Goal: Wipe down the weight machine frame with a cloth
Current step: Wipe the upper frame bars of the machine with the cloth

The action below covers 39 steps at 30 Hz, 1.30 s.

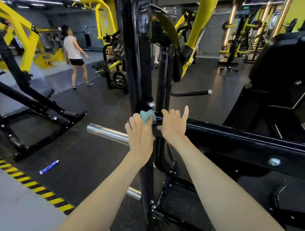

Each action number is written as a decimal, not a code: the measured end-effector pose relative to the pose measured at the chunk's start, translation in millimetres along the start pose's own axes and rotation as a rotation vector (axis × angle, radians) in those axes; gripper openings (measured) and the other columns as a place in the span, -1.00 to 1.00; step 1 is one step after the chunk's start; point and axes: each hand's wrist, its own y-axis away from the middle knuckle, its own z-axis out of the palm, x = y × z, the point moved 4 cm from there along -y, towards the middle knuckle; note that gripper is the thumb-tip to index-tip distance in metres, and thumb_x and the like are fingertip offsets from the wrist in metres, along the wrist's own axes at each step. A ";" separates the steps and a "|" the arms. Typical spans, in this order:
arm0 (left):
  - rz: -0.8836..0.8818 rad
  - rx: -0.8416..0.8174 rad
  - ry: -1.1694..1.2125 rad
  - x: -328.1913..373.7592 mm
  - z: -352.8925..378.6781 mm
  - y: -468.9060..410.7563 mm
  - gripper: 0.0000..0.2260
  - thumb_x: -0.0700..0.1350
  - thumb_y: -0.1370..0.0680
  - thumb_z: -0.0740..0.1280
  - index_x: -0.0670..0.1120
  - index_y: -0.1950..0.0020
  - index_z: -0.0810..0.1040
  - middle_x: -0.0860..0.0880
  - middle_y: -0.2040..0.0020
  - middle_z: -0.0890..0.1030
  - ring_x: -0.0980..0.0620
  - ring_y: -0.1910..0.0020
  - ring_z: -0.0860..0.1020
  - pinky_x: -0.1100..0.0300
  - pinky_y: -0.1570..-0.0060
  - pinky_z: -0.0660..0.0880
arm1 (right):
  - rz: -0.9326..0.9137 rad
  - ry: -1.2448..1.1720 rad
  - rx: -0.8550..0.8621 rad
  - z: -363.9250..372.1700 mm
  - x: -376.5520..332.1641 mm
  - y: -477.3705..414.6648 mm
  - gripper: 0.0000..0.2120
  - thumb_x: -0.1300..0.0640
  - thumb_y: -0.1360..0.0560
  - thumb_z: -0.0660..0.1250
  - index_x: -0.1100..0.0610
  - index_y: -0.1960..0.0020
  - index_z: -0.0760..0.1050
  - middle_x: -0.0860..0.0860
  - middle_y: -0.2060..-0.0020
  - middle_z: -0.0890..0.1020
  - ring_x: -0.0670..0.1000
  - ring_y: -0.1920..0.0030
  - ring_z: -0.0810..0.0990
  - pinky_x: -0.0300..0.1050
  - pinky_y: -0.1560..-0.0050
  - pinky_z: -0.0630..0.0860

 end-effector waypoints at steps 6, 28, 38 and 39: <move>0.035 0.050 -0.063 5.0 -0.9 -8.1 -0.74 -0.28 -0.47 0.23 -0.02 -0.06 0.58 -0.07 0.15 0.42 -0.06 0.20 0.40 0.10 0.20 0.36 | -0.007 0.013 0.001 2.0 0.5 2.1 -0.48 -0.12 -0.53 0.31 0.05 -0.41 0.31 0.04 -0.20 0.50 0.09 -0.33 0.38 0.20 -0.46 -0.30; 0.188 -0.010 -0.067 -4.4 0.2 10.9 -0.71 -0.27 -0.40 0.23 -0.09 -0.07 0.58 -0.07 0.17 0.47 -0.04 0.22 0.45 0.13 0.30 0.39 | -0.022 -0.041 -0.013 3.1 4.3 -4.6 -0.43 -0.12 -0.52 0.33 0.05 -0.44 0.28 0.05 -0.30 0.46 0.08 -0.37 0.36 0.05 -0.51 -0.03; -0.026 -0.428 0.256 4.4 0.5 -28.2 -0.44 -0.12 -0.57 0.19 0.16 -0.54 0.12 -0.14 -0.17 0.56 -0.20 -0.03 0.58 0.02 0.05 0.47 | -0.050 -0.035 0.008 1.4 5.4 -1.6 -0.45 -0.11 -0.54 0.30 0.07 -0.44 0.27 0.06 -0.30 0.46 0.09 -0.37 0.35 0.04 -0.49 0.02; -0.038 -0.458 0.291 2.1 -1.1 -25.2 -0.43 -0.12 -0.56 0.20 0.18 -0.53 0.12 -0.14 -0.18 0.55 -0.21 -0.02 0.58 0.02 0.04 0.48 | -0.051 -0.027 -0.002 1.5 5.3 0.1 -0.44 -0.12 -0.53 0.30 0.07 -0.44 0.27 0.06 -0.30 0.46 0.10 -0.38 0.35 0.03 -0.49 0.03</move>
